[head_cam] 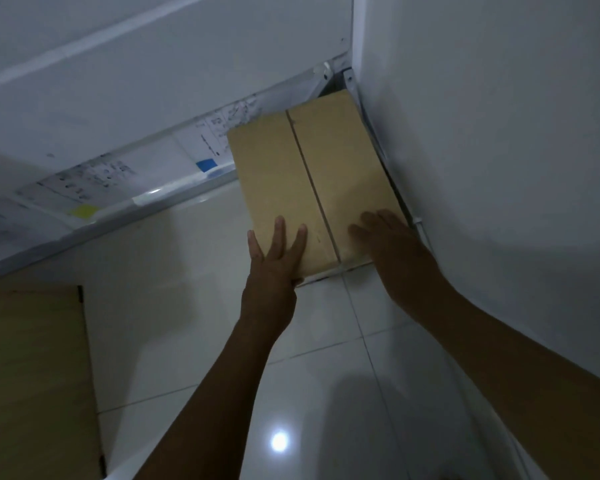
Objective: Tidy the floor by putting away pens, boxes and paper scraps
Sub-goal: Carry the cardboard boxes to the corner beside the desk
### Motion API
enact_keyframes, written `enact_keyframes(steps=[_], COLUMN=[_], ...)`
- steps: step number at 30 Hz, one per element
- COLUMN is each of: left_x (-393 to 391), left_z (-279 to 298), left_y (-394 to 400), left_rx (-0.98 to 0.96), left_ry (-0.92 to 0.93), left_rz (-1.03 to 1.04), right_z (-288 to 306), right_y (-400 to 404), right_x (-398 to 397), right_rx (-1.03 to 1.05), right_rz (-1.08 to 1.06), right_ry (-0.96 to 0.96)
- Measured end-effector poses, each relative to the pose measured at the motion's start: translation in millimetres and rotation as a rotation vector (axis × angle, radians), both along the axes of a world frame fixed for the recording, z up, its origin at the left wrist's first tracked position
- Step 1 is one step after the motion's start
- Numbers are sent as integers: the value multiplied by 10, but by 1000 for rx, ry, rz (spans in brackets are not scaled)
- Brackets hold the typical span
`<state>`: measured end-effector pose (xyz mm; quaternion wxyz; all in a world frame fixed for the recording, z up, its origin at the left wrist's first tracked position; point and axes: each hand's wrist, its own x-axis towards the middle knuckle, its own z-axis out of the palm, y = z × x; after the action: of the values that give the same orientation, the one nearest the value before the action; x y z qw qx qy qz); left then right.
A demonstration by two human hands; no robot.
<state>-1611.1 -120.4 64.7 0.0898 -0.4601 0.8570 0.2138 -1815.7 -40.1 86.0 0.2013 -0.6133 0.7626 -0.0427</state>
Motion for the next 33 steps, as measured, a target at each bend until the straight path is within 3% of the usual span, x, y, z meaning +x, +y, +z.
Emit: enact_keyframes(steps=[4, 10, 12, 15, 22, 26, 33], left_x=[-31, -72, -66, -47, 58, 129, 447], left_z=[-45, 252, 497, 880, 2019, 2869, 4452], left_y=[-73, -99, 83, 437, 756, 843, 1268], left_rx=[20, 92, 23, -14, 515, 563, 592], left_ry=[-102, -198, -111, 196, 376, 396, 329], left_rz=[-36, -55, 45, 284, 553, 521, 554], right_z=[32, 265, 449, 831, 2124, 3094, 4636], right_y=[-38, 113, 308, 564, 672, 725, 1330], right_x=[-60, 124, 242, 409, 609, 728, 1199], right_rx=[52, 146, 165, 208, 138, 128, 186], right_rz=[25, -139, -190, -414, -807, -939, -824], right_ry=[1, 36, -33, -408, -760, -881, -825])
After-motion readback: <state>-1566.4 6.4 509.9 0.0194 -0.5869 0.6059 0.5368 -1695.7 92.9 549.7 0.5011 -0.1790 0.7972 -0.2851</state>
